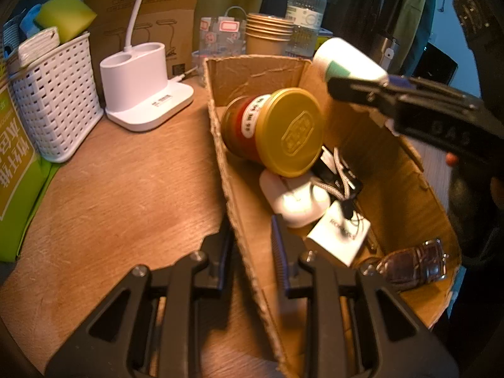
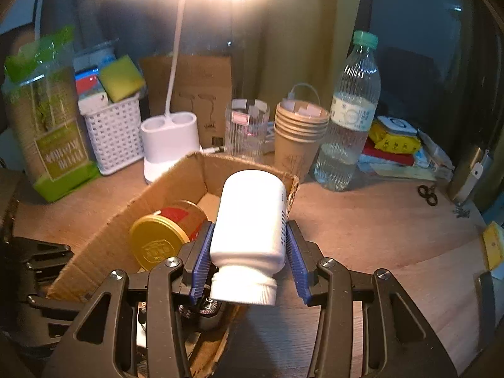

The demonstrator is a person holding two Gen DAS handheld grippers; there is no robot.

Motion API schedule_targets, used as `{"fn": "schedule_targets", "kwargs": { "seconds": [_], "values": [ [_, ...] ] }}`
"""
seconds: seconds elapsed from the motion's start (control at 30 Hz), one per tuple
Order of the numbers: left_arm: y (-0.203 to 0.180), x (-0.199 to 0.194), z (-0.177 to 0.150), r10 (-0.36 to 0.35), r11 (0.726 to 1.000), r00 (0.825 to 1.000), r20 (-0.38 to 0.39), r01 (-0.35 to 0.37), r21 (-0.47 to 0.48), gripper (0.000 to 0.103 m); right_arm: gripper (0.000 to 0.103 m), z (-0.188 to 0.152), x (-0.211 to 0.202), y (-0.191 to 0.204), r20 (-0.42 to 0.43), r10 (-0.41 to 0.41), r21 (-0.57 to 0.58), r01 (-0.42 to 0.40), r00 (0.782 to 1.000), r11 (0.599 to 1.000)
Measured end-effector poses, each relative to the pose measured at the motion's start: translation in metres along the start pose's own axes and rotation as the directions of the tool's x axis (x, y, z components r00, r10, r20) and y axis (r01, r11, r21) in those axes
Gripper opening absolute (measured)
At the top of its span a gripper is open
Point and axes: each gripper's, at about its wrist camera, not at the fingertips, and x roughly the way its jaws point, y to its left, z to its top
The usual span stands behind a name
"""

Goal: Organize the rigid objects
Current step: 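Carry the pill bottle into the box and open the right gripper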

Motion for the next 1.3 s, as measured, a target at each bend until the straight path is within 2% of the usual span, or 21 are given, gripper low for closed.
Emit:
{"fn": "schedule_targets", "kwargs": {
  "seconds": [0.4, 0.47, 0.6, 0.7, 1.3],
  "values": [
    [0.000, -0.001, 0.000, 0.000, 1.000, 1.000, 0.001, 0.000, 0.003, 0.026, 0.048, -0.006, 0.010, 0.010, -0.020, -0.057, -0.059, 0.056, 0.998, 0.997],
    [0.000, 0.000, 0.000, 0.000, 1.000, 1.000, 0.000, 0.000, 0.001, 0.026, 0.050, -0.006, 0.009, 0.010, -0.021, -0.048, -0.054, 0.047, 0.999, 0.997],
    [0.000, 0.000, 0.000, 0.000, 1.000, 1.000, 0.000, 0.000, 0.000, 0.026, 0.062, -0.008, 0.010, 0.014, -0.043, -0.026, -0.061, 0.023, 0.999, 0.998],
    [0.001, -0.001, 0.000, 0.000, 1.000, 1.000, 0.000, 0.000, 0.001, 0.026, 0.064, -0.011, 0.009, 0.018, -0.047, -0.030, -0.071, 0.027, 0.998, 0.997],
    [0.001, -0.001, 0.000, 0.003, 1.000, 1.000, 0.001, -0.003, 0.002, 0.026, 0.064, -0.014, -0.004, 0.013, -0.046, -0.013, -0.040, 0.012, 0.999, 0.999]
  ]
}}
